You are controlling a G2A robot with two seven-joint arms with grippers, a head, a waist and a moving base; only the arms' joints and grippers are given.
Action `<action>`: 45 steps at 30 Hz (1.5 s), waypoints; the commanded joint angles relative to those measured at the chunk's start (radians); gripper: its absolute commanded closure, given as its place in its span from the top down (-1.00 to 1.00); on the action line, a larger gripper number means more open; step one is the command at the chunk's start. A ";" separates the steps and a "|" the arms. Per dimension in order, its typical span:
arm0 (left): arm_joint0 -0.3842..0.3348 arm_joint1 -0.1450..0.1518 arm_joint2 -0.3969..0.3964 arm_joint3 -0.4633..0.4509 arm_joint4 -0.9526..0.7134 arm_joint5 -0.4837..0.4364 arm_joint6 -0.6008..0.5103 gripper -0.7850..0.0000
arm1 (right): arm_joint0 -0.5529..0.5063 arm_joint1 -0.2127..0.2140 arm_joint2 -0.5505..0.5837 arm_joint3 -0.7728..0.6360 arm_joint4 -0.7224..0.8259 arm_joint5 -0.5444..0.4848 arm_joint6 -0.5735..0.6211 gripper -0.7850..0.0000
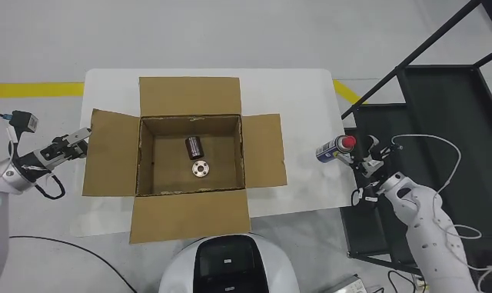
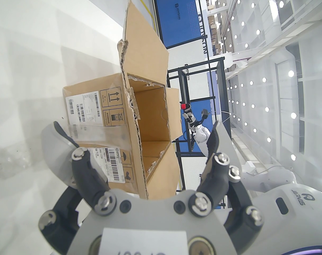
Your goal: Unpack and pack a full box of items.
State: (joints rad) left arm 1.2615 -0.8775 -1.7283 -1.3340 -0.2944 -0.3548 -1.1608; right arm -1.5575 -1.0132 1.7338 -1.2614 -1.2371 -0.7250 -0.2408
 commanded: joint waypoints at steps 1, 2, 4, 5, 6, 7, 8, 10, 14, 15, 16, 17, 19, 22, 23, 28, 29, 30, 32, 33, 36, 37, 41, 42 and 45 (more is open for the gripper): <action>0.000 0.000 0.000 0.000 0.000 0.000 0.000 1.00 | 0.008 -0.001 -0.010 0.024 0.000 -0.005 -0.006 1.00; 0.000 0.000 0.000 0.000 0.000 0.000 0.000 1.00 | 0.013 -0.001 -0.015 0.039 -0.002 -0.007 -0.008 1.00; 0.000 0.000 0.000 0.000 0.000 0.000 0.000 1.00 | 0.026 -0.002 -0.030 0.067 -0.001 -0.024 -0.014 1.00; 0.000 0.000 0.000 0.000 0.000 0.000 0.000 1.00 | 0.034 -0.003 -0.037 0.079 -0.008 -0.025 -0.016 1.00; 0.000 0.000 0.000 0.000 0.000 0.000 0.000 1.00 | 0.041 -0.003 -0.045 0.091 -0.013 -0.026 -0.021 1.00; 0.000 0.000 0.000 0.000 0.000 0.000 0.000 1.00 | 0.048 -0.005 -0.053 0.104 -0.015 -0.026 -0.026 1.00; 0.000 0.000 0.000 0.000 0.000 0.000 0.000 1.00 | 0.057 -0.006 -0.062 0.117 -0.020 -0.024 -0.029 1.00; 0.000 0.000 0.000 0.000 0.000 0.000 0.000 1.00 | 0.079 -0.008 -0.082 0.145 -0.025 -0.025 -0.035 1.00; 0.000 0.000 0.000 0.000 0.000 0.000 0.000 1.00 | 0.147 -0.012 -0.115 0.216 -0.038 -0.035 -0.041 1.00; 0.000 0.000 0.000 0.000 0.000 0.000 0.000 1.00 | 0.165 -0.012 -0.120 0.233 -0.041 -0.038 -0.044 1.00; 0.000 0.000 0.000 0.000 0.000 0.000 0.000 1.00 | 0.182 -0.012 -0.124 0.250 -0.041 -0.044 -0.050 1.00; 0.000 0.000 0.000 0.000 0.000 0.000 0.000 1.00 | 0.197 -0.012 -0.130 0.266 -0.043 -0.050 -0.053 1.00; 0.000 0.000 0.000 0.000 0.000 0.000 0.000 1.00 | 0.224 -0.014 -0.143 0.300 -0.029 -0.078 -0.068 1.00; 0.000 0.000 0.000 0.000 0.000 0.000 0.000 1.00 | 0.265 -0.018 -0.168 0.348 -0.034 -0.097 -0.072 1.00; 0.000 0.000 0.000 0.000 0.000 0.000 0.000 1.00 | 0.276 -0.020 -0.175 0.363 -0.028 -0.104 -0.080 1.00; 0.000 0.000 0.000 0.000 0.000 0.000 0.000 1.00 | 0.312 -0.024 -0.202 0.411 -0.035 -0.119 -0.115 -1.00; 0.000 0.000 0.000 0.000 0.000 0.000 0.000 1.00 | 0.316 -0.025 -0.206 0.418 -0.034 -0.122 -0.125 -1.00; 0.000 0.000 0.000 0.000 0.000 0.000 0.000 1.00 | 0.319 -0.025 -0.210 0.423 -0.035 -0.124 -0.133 -1.00; 0.000 0.000 0.000 0.000 0.000 0.000 0.000 1.00 | 0.324 -0.026 -0.217 0.431 -0.033 -0.131 -0.150 -1.00; 0.000 0.000 0.000 0.000 0.000 0.000 0.000 1.00 | 0.325 -0.026 -0.220 0.432 -0.036 -0.134 -0.157 -1.00; 0.000 0.000 0.000 0.000 0.000 0.000 0.000 1.00 | 0.326 -0.026 -0.225 0.431 -0.039 -0.142 -0.176 -1.00; 0.000 0.000 0.000 0.000 0.000 0.000 0.000 1.00 | 0.327 -0.025 -0.224 0.426 -0.037 -0.144 -0.185 -1.00; 0.000 0.000 0.000 0.000 0.000 0.000 0.000 1.00 | 0.326 -0.022 -0.221 0.394 -0.030 -0.163 -0.203 -1.00; 0.000 0.000 0.000 0.000 0.000 0.000 0.000 1.00 | 0.326 -0.021 -0.219 0.379 -0.029 -0.168 -0.207 -1.00; 0.000 0.000 0.000 0.000 0.000 0.000 0.000 1.00 | 0.318 -0.015 -0.203 0.300 -0.025 -0.184 -0.223 -1.00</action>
State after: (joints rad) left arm 1.2615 -0.8775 -1.7283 -1.3340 -0.2944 -0.3548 -1.1608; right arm -1.2352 -1.0310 1.5228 -0.9251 -1.2640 -0.9038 -0.4574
